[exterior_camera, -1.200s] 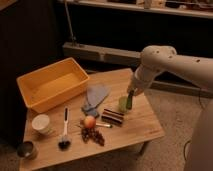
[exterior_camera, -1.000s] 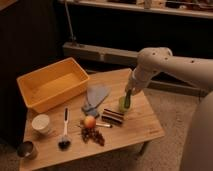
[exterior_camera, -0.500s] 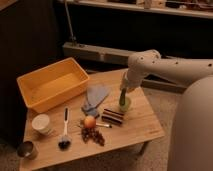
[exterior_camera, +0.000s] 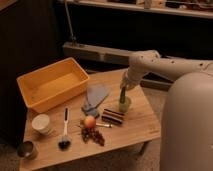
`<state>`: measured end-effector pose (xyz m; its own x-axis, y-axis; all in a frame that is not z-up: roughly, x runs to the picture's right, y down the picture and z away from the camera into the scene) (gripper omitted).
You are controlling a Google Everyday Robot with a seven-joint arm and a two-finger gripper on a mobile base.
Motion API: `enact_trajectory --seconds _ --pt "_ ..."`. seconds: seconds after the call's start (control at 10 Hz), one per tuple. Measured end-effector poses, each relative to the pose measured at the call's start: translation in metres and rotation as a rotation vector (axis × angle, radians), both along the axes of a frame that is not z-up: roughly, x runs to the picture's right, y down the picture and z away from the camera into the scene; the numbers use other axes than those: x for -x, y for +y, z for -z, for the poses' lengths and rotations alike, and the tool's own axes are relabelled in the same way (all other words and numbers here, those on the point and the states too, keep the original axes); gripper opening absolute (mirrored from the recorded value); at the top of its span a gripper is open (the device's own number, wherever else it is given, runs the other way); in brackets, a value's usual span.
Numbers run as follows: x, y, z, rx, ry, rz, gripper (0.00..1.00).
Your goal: Place pepper in plastic cup
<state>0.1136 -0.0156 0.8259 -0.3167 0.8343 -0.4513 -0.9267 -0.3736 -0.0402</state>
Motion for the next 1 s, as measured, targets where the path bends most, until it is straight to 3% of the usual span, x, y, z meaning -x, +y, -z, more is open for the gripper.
enact_trajectory --seconds 0.3,0.6,0.8,1.0 --pt "-0.003 -0.004 -0.011 -0.031 0.022 0.016 0.04" --pt "-0.007 -0.002 -0.023 -0.004 0.033 0.023 0.06" --pt "-0.008 -0.002 -0.028 0.021 0.039 0.025 0.22" --pt "-0.009 -0.002 -0.03 0.032 0.048 0.022 0.43"
